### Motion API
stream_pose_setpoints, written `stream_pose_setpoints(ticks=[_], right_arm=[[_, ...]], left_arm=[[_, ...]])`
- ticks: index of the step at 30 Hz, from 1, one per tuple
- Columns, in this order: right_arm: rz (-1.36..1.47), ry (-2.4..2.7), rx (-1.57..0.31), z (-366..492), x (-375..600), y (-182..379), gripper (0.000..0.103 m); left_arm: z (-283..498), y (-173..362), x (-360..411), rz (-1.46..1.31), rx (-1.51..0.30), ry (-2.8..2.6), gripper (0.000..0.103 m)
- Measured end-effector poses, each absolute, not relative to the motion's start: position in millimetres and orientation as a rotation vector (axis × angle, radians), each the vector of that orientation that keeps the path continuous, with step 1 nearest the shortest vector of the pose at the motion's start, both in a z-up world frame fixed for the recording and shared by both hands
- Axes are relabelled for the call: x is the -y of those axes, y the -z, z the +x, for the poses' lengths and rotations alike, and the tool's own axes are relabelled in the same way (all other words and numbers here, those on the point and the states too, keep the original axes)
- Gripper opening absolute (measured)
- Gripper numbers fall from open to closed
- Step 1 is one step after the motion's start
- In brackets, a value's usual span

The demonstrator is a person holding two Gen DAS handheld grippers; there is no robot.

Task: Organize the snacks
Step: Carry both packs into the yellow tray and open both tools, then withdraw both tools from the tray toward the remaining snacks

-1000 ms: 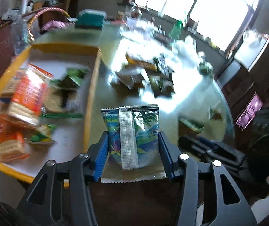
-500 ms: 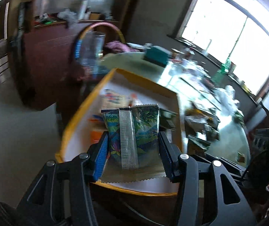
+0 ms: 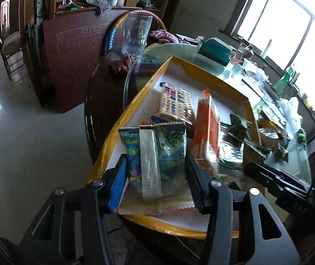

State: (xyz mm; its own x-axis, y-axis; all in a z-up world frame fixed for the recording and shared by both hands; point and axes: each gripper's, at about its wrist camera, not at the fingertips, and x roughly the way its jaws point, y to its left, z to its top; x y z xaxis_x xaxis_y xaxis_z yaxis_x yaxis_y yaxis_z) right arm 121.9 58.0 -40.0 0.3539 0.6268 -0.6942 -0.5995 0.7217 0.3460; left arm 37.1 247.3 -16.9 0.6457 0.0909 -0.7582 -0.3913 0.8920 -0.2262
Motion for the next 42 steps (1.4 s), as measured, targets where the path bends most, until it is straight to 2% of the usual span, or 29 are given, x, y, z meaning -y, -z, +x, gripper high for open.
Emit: stream_pose_setpoints(ticks=[12, 13, 16, 17, 19, 20, 25, 31, 42], right_arm=[[0.029, -0.771, -0.915, 121, -64, 42, 0.040], [0.038, -0.774, -0.906, 121, -62, 41, 0.041], [0.057, -0.771, -0.888, 119, -57, 38, 0.055], [0.064, -0.779, -0.882, 118, -54, 36, 0.056], [0.067, -0.791, -0.868, 114, -49, 31, 0.058], [0.069, -0.793, -0.860, 113, -47, 30, 0.062], [0.123, -0.785, -0.822, 107, -22, 22, 0.068], [0.211, -0.734, -0.818, 106, 28, 19, 0.070], [0.271, -0.549, -0.837, 109, 126, 38, 0.071]], left_arm=[[35, 21, -228, -0.248, -0.772, -0.365, 0.056], [34, 21, -227, -0.236, -0.765, -0.371, 0.059], [31, 18, -222, -0.208, -0.739, -0.399, 0.066], [31, 16, -221, -0.201, -0.729, -0.406, 0.067], [26, 9, -216, -0.190, -0.688, -0.415, 0.081], [24, 7, -214, -0.189, -0.673, -0.420, 0.083], [22, -5, -190, -0.085, -0.612, -0.456, 0.083], [20, -15, -159, -0.132, -0.604, -0.329, 0.083], [45, -31, -88, -0.223, -0.690, -0.013, 0.085]])
